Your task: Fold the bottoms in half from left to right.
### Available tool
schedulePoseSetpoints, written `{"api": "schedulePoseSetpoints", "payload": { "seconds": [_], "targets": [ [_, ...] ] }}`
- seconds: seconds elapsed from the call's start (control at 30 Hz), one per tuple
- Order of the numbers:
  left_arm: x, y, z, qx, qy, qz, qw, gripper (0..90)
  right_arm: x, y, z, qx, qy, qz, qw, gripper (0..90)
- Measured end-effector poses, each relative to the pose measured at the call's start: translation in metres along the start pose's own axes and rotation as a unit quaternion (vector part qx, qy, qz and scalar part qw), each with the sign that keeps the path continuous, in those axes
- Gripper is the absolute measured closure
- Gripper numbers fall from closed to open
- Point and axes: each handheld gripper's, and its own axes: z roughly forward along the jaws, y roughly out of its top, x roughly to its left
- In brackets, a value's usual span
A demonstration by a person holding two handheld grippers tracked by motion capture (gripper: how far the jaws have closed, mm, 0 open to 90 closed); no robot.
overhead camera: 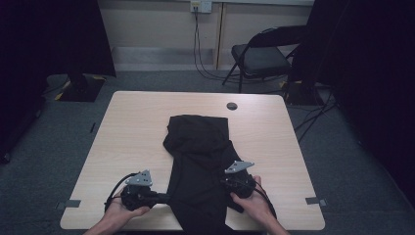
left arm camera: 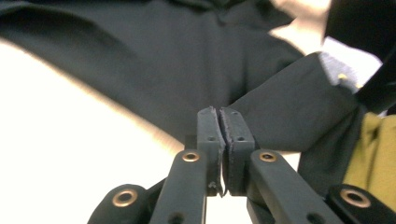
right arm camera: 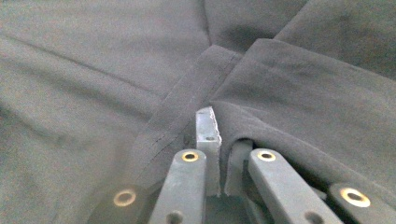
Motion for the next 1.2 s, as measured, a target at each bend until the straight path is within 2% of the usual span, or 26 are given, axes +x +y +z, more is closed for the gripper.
{"api": "schedulePoseSetpoints", "payload": {
  "seconds": [0.03,0.13,0.17,0.27,0.37,0.43,0.47,0.5,0.53,0.57,0.6,0.63,0.67,0.7,0.73,0.8,0.83,0.87,0.9,0.97,1.0,1.07,1.1,1.17,1.2],
  "targets": [
    [-0.001,0.004,0.0,-0.013,0.0,0.002,0.9999,81.6,0.001,0.0,0.0,0.001,-0.003,-0.002,1.0,87.2],
    [-0.001,0.017,0.007,-0.029,0.009,0.017,0.9994,75.3,0.002,0.001,-0.001,0.0,0.001,0.0,1.0,88.1],
    [0.002,0.021,0.012,-0.03,0.018,0.011,0.9993,70.8,0.001,0.002,-0.003,-0.007,0.008,0.004,0.9999,88.1],
    [0.017,0.028,0.03,-0.011,0.062,-0.001,0.998,61.2,0.007,0.008,-0.018,-0.042,0.032,0.014,0.9985,88.3],
    [0.033,0.028,0.044,0.005,0.097,-0.025,0.9949,53.2,0.02,0.016,-0.034,-0.078,0.069,0.013,0.9945,88.5],
    [0.041,0.028,0.051,0.011,0.118,-0.033,0.9924,50.3,0.035,0.025,-0.046,-0.107,0.102,0.007,0.9889,88.5],
    [0.042,0.028,0.053,0.017,0.127,-0.029,0.9914,50.1,0.045,0.032,-0.054,-0.125,0.117,-0.008,0.9852,88.5],
    [0.045,0.028,0.055,0.022,0.132,-0.026,0.9907,49.1,0.05,0.036,-0.058,-0.138,0.132,-0.012,0.9816,88.5],
    [0.048,0.028,0.057,0.017,0.125,-0.03,0.9915,47.6,0.056,0.041,-0.063,-0.152,0.154,-0.015,0.9763,88.5],
    [0.049,0.028,0.059,0.02,0.132,-0.033,0.9905,48.4,0.061,0.045,-0.066,-0.162,0.164,-0.02,0.9728,88.5],
    [0.05,0.029,0.062,0.029,0.145,-0.032,0.9885,48.8,0.065,0.048,-0.066,-0.166,0.169,-0.027,0.9712,88.5],
    [0.051,0.029,0.065,0.031,0.141,-0.035,0.9889,49.6,0.066,0.05,-0.063,-0.16,0.168,-0.029,0.9722,88.5],
    [0.05,0.028,0.067,0.028,0.15,-0.028,0.9879,51.0,0.065,0.05,-0.056,-0.155,0.17,-0.021,0.973,88.4],
    [0.049,0.029,0.066,0.038,0.169,-0.009,0.9849,57.4,0.062,0.047,-0.048,-0.144,0.174,-0.01,0.9741,88.4],
    [0.05,0.03,0.066,0.04,0.165,-0.01,0.9854,70.2,0.059,0.044,-0.038,-0.127,0.168,-0.006,0.9776,88.3],
    [0.053,0.029,0.062,0.046,0.168,-0.017,0.9846,87.9,0.051,0.034,-0.016,-0.09,0.158,0.006,0.9834,88.3],
    [0.055,0.028,0.059,0.047,0.159,-0.022,0.9859,90.0,0.049,0.03,-0.011,-0.08,0.155,0.01,0.9846,88.2],
    [0.056,0.027,0.054,0.041,0.158,-0.025,0.9862,90.0,0.047,0.027,-0.004,-0.068,0.149,0.012,0.9864,88.0],
    [0.057,0.028,0.049,0.038,0.164,-0.025,0.9854,90.0,0.045,0.024,0.001,-0.059,0.143,0.01,0.9878,87.4],
    [0.059,0.026,0.038,0.023,0.16,-0.039,0.9861,90.0,0.044,0.019,0.008,-0.043,0.134,0.005,0.99,84.6],
    [0.059,0.025,0.033,0.017,0.164,-0.044,0.9853,90.0,0.045,0.018,0.01,-0.035,0.13,0.003,0.9909,80.8],
    [0.061,0.024,0.028,0.003,0.164,-0.047,0.9853,90.0,0.047,0.017,0.012,-0.024,0.124,-0.006,0.9919,73.5],
    [0.063,0.024,0.029,-0.008,0.162,-0.061,0.9849,88.7,0.049,0.018,0.009,-0.027,0.124,-0.01,0.9919,69.1],
    [0.066,0.027,0.035,-0.013,0.15,-0.075,0.9857,66.8,0.049,0.023,-0.001,-0.046,0.126,-0.011,0.9909,64.4],
    [0.066,0.029,0.039,-0.01,0.153,-0.073,0.9856,62.9,0.048,0.027,-0.007,-0.057,0.124,-0.01,0.9906,62.6]
  ]
}}
